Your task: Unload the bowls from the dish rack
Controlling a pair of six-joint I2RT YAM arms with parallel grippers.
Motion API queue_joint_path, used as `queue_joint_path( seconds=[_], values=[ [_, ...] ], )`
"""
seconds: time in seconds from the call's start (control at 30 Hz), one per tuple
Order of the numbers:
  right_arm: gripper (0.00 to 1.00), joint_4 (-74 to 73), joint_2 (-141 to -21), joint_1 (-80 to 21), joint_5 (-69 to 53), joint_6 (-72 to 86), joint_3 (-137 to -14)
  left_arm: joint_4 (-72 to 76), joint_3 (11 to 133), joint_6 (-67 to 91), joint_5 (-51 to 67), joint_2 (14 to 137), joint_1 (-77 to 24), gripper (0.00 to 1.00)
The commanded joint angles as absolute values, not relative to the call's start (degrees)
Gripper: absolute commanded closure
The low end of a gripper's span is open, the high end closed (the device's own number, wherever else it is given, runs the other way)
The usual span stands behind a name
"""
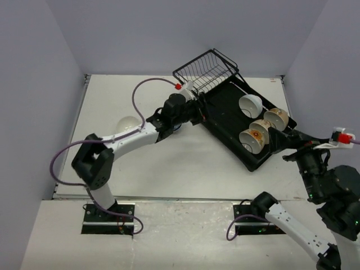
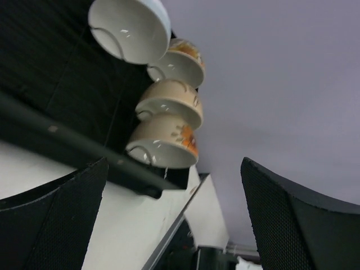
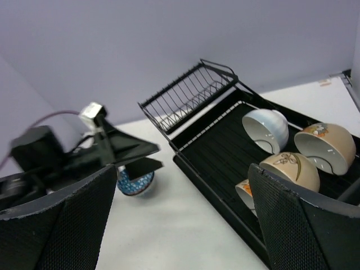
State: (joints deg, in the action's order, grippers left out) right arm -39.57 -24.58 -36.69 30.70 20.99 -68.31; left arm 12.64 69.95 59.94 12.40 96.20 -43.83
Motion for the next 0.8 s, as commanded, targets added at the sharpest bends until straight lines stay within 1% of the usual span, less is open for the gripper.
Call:
queue_joint_path(
  seconds=[0.0, 0.07, 0.17, 0.27, 0.37, 0.43, 0.47, 0.63, 0.77],
  values=[
    [0.01, -39.21, -21.63, -36.74, 27.61, 21.98, -65.4, 22.76, 81.34, 68.54, 15.03, 107.79, -45.52, 0.0],
    [0.01, -38.5, -19.96, -36.74, 25.41, 21.36, -64.6, 23.73, 85.41, 71.45, 13.72, 112.39, -46.14, 0.0],
    [0.01, -38.85, -18.64, -36.74, 24.08, 20.65, -63.64, 23.73, 96.2, 74.0, 12.31, 121.27, -47.28, 0.01],
    [0.01, -38.32, -16.8, -36.74, 22.94, 21.88, -62.14, 22.86, 103.26, 74.8, 8.11, 129.44, -48.25, 0.01],
    [0.01, -37.44, -15.03, -36.83, 20.66, 22.76, -60.74, 22.94, 108.27, 74.36, 4.84, 132.62, -48.52, 0.01],
    [0.01, -38.05, -13.89, -36.74, 18.73, 23.29, -60.91, 22.24, 111.51, 74.53, 3.61, 136.57, -48.52, 0.01],
    [0.01, -38.23, -13.54, -36.83, 18.11, 23.73, -60.65, 21.63, 115.27, 74.71, 3.34, 139.63, -48.52, 0.02],
    [0.01, -37.18, -10.47, -36.83, 18.37, 23.56, -59.15, 22.06, 128.02, 75.94, 2.11, 148.43, -48.78, 0.04],
    [0.01, -37.09, -8.88, -36.83, 17.49, 23.55, -58.53, 23.82, 134.37, 76.29, -0.43, 154.67, -49.04, 0.06]
  ],
)
